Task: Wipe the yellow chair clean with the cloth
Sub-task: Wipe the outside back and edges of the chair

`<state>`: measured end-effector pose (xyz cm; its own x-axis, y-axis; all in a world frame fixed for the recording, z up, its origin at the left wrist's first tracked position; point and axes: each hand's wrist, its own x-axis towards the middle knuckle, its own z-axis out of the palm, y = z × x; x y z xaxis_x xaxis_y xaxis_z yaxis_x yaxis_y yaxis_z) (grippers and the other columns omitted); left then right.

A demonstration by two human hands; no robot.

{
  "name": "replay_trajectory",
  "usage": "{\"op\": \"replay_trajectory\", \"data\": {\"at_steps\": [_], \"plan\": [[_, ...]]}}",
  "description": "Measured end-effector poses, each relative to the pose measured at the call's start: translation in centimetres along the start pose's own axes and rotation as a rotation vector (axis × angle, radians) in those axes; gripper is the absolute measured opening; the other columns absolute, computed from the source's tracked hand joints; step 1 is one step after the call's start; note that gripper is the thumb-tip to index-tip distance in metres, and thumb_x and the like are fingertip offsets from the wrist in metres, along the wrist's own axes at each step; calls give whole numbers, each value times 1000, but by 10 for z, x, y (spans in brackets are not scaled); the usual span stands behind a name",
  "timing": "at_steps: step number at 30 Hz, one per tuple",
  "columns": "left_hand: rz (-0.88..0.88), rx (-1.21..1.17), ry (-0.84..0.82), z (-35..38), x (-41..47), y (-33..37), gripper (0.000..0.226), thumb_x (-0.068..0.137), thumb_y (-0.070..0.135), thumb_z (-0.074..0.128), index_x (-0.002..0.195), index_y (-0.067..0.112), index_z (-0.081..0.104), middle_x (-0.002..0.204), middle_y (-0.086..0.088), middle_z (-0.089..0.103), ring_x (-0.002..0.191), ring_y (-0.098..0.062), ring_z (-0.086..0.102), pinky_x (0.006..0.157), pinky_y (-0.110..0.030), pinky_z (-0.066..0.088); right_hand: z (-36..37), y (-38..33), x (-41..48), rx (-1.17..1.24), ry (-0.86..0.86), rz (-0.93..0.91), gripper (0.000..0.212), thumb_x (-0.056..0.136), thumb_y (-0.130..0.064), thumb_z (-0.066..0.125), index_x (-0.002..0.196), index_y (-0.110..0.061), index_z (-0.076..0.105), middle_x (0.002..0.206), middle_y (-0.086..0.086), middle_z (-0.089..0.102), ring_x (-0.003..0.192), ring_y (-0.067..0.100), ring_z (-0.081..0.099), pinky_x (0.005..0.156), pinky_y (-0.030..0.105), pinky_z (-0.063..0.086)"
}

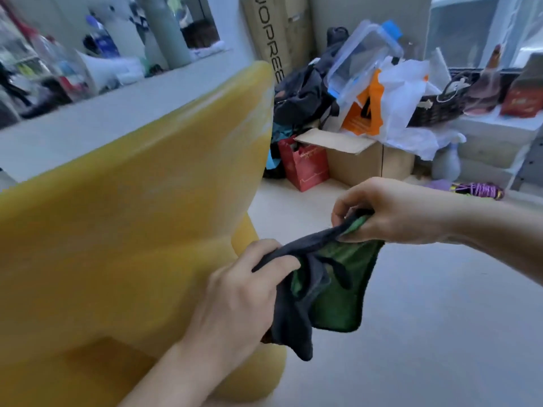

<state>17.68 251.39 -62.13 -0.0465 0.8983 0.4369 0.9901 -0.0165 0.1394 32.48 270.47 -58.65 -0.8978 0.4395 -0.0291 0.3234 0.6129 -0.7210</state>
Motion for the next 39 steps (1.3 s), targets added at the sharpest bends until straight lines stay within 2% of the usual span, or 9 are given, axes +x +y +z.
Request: {"op": "replay_trajectory", "data": {"at_steps": [6, 9, 12, 15, 17, 19, 23, 35, 39], "plan": [[-237, 114, -9, -28, 29, 30, 60, 83, 13, 38, 142, 24, 41, 130, 3, 50, 85, -26, 62, 68, -39, 52, 19, -24, -18, 1027, -266, 78, 30, 82, -34, 63, 109, -25, 72, 115, 1, 71, 110, 19, 65, 92, 48, 54], [-471, -170, -214, -34, 44, 51, 78, 82, 29, 45, 150, 37, 7, 132, 12, 37, 110, -17, 50, 90, -39, 47, 35, -25, -16, 878, -248, -28, 29, 92, -31, 60, 119, -42, 62, 112, -5, 70, 109, 15, 65, 93, 50, 53], [-475, -366, -339, -55, 61, 65, 76, 72, 41, 48, 142, 47, 18, 115, 15, 56, 100, -13, 58, 83, -40, 51, 35, -16, -8, 855, -36, -85, 30, 94, -20, 60, 109, -46, 62, 110, 6, 69, 102, 20, 66, 88, 50, 53], [-270, 225, -225, -76, 92, 75, 22, 86, 42, 43, 106, 36, 51, 81, 6, 63, 73, -18, 59, 62, -38, 50, 30, -13, -2, 820, 228, -76, 35, 89, -11, 61, 108, -40, 57, 96, -3, 70, 92, 7, 65, 78, 26, 50], [-98, 679, 83, -86, 134, 72, 9, 91, 29, 50, 86, 24, 56, 70, 4, 53, 76, -23, 54, 51, -30, 37, 22, -13, 12, 767, 375, -19, 29, 87, -11, 60, 107, -32, 55, 89, -6, 67, 85, 6, 62, 73, 21, 47], [-119, 883, 82, -96, 182, 57, 7, 88, 16, 55, 88, 18, 62, 81, -1, 55, 91, -29, 52, 54, -30, 29, 12, -13, 33, 800, 457, 31, 21, 87, -9, 60, 101, -24, 62, 89, -4, 67, 81, 7, 61, 70, 19, 46], [-506, 669, -397, -102, 235, 14, 31, 101, 29, 36, 108, 9, 57, 114, -15, 60, 99, -33, 53, 75, -35, 41, 8, -1, 63, 1138, 655, 140, 21, 89, -7, 55, 101, -18, 68, 95, 4, 71, 93, 20, 66, 84, 31, 53], [-528, 435, -544, -161, 130, 83, 49, 86, 62, 32, 127, 37, 43, 112, 6, 62, 96, -15, 59, 90, -37, 47, 3, -9, 74, 1672, 658, 29, 24, 87, -24, 54, 106, -17, 67, 102, 10, 65, 94, 31, 62, 88, 48, 50], [-544, 392, -335, -150, 141, 82, 34, 93, 47, 41, 116, 31, 61, 114, 7, 66, 100, -16, 59, 92, -35, 46, 21, -41, 71, 1252, 754, -127, 20, 90, -38, 60, 100, -24, 70, 106, 9, 67, 101, 21, 62, 97, 39, 50]]}}
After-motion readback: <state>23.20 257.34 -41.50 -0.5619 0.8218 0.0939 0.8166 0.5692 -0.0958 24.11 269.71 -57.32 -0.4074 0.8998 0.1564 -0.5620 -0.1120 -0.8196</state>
